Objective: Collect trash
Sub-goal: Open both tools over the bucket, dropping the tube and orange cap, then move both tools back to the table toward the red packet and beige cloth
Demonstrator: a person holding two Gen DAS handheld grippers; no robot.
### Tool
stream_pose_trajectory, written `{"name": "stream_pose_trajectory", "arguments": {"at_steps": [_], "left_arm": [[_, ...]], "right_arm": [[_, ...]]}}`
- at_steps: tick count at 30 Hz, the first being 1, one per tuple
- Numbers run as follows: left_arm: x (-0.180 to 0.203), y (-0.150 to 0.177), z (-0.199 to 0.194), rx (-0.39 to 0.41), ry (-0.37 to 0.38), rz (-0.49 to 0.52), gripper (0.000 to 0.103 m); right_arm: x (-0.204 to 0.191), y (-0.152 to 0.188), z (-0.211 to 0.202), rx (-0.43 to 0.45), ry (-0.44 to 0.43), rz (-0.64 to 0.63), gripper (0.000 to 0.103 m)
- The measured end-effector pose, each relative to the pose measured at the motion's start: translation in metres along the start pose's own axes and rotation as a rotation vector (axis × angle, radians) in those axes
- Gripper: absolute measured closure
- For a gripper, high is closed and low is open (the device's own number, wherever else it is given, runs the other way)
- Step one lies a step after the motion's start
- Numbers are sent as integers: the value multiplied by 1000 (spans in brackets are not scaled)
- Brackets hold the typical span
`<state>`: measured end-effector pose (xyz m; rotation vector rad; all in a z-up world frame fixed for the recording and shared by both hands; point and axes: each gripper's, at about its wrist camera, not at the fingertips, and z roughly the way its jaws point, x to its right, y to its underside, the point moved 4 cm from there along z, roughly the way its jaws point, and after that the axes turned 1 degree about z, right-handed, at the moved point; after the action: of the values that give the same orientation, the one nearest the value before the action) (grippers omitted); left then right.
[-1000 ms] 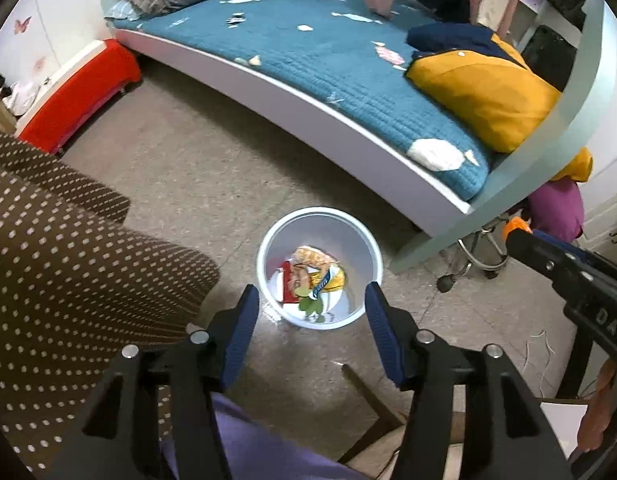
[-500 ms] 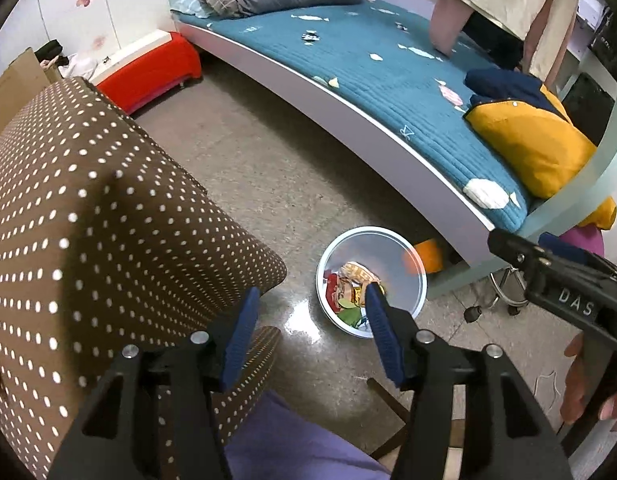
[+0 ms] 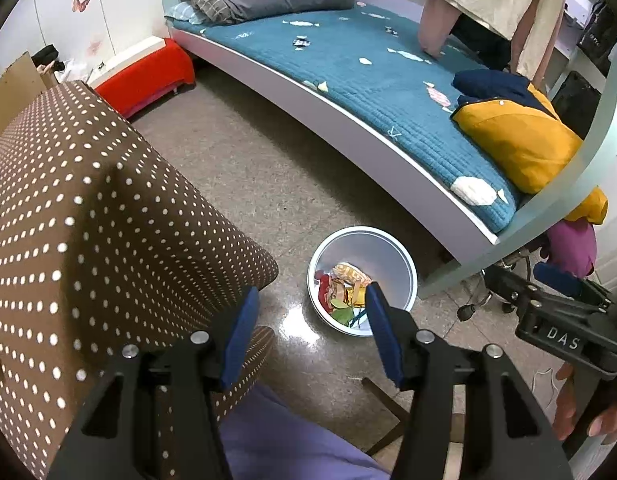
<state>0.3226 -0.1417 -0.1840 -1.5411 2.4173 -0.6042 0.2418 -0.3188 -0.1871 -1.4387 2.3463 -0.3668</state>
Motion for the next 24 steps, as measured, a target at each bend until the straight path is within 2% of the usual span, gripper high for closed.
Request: {"name": "stream_pose_trajectory", "arguments": {"at_steps": [12,24], "left_arm": [[-6,9,-41,80,-13,-4,48],[-26,27,-108,212,-49,-30,48]], "right_arm": [[-21,11,-32,61,-44,-36,15],[-63,18,-79,167,-119,-120,15]]}}
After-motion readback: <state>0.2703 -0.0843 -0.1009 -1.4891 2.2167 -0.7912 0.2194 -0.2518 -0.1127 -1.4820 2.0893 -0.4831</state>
